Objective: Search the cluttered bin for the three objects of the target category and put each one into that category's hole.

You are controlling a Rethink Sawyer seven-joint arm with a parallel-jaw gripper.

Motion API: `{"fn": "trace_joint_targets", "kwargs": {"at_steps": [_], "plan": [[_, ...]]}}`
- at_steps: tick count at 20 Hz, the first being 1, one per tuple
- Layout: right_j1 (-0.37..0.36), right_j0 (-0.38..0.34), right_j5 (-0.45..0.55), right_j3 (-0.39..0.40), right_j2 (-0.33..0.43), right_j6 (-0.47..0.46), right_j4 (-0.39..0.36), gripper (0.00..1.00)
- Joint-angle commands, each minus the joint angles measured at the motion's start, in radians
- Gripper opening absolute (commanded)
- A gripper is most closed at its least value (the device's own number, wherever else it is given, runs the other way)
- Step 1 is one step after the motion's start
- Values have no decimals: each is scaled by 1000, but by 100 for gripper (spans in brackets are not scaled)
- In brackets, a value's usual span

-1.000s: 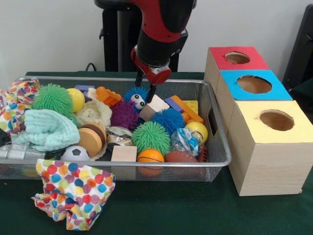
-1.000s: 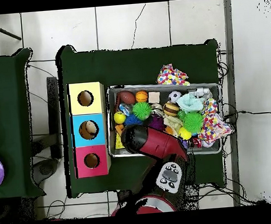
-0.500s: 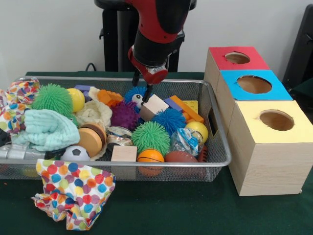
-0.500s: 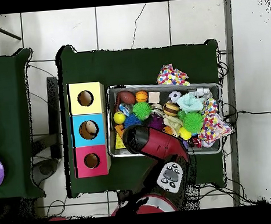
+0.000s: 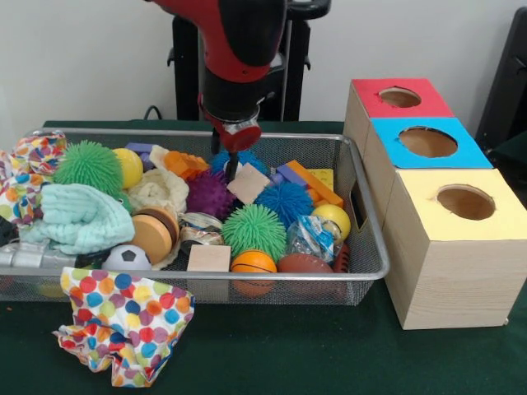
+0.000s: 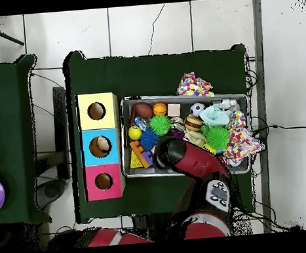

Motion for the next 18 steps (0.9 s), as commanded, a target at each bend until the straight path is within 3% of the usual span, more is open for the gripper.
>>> {"fn": "trace_joint_targets", "kwargs": {"at_steps": [1,10,17,18], "plan": [[58,-92,62,40,199,-56,-50,100],[87,-186,98,-5,268,-79,-108,100],[86,-268,197,-20,352,-71,-79,100],[87,-277,203,-28,362,-74,-97,0]]}}
